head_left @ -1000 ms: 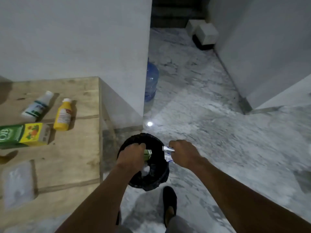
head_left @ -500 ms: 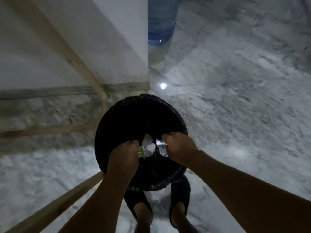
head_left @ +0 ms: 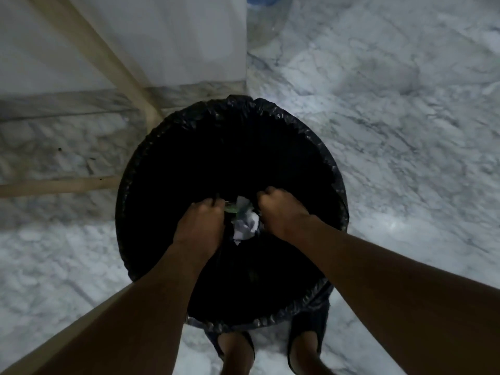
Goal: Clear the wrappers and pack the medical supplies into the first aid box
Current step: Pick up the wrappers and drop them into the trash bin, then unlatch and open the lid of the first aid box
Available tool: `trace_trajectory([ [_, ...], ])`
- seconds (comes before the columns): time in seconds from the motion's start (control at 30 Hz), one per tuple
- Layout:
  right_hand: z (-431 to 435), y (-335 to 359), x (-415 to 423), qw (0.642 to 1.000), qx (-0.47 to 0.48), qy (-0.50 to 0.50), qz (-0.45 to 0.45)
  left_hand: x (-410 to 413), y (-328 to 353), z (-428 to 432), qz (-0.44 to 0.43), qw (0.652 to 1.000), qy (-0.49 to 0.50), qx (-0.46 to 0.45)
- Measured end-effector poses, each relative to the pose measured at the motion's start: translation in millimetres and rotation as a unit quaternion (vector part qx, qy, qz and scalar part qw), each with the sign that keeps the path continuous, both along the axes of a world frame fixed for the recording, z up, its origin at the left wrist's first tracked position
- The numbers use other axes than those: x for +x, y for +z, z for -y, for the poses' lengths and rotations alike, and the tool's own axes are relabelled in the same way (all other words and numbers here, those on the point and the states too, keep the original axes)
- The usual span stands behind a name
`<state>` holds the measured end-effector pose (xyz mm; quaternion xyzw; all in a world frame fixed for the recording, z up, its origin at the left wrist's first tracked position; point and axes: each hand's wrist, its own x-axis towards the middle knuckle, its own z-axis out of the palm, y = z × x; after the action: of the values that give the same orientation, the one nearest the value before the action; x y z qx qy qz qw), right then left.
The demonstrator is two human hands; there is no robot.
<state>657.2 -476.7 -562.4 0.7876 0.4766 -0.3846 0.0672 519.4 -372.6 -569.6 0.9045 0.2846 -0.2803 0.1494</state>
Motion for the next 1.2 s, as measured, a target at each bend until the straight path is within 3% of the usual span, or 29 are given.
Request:
trace_trajectory([
  [0.13, 16, 42, 0, 0.999, 0.036, -0.009, 0.018, -5, 44, 13, 0.045, 0.998, -0.007, 0.037],
  [0.27, 32, 130, 2, 0.997, 0.056, -0.016, 0.053, 0, 129, 30, 0.094, 0.993, 0.01, 0.066],
  [0.53, 53, 410, 16, 0.978, 0.157, -0.083, 0.112, 19, 413, 61, 0.173, 0.976, 0.022, 0.132],
  [0.8, 53, 644, -19, 0.906, 0.35, -0.096, 0.218, -8, 648, 60, 0.313, 0.909, 0.029, 0.275],
  [0.9, 52, 697, -58, 0.868, 0.421, -0.091, 0.245, -50, 703, 57, 0.349, 0.88, 0.022, 0.322],
  [1.07, 50, 749, -148, 0.857, 0.428, -0.085, 0.275, -152, 750, 49, 0.373, 0.865, 0.043, 0.334],
  [1.2, 29, 762, -222, 0.866, 0.436, -0.061, 0.235, -244, 765, 38, 0.374, 0.856, 0.075, 0.349],
])
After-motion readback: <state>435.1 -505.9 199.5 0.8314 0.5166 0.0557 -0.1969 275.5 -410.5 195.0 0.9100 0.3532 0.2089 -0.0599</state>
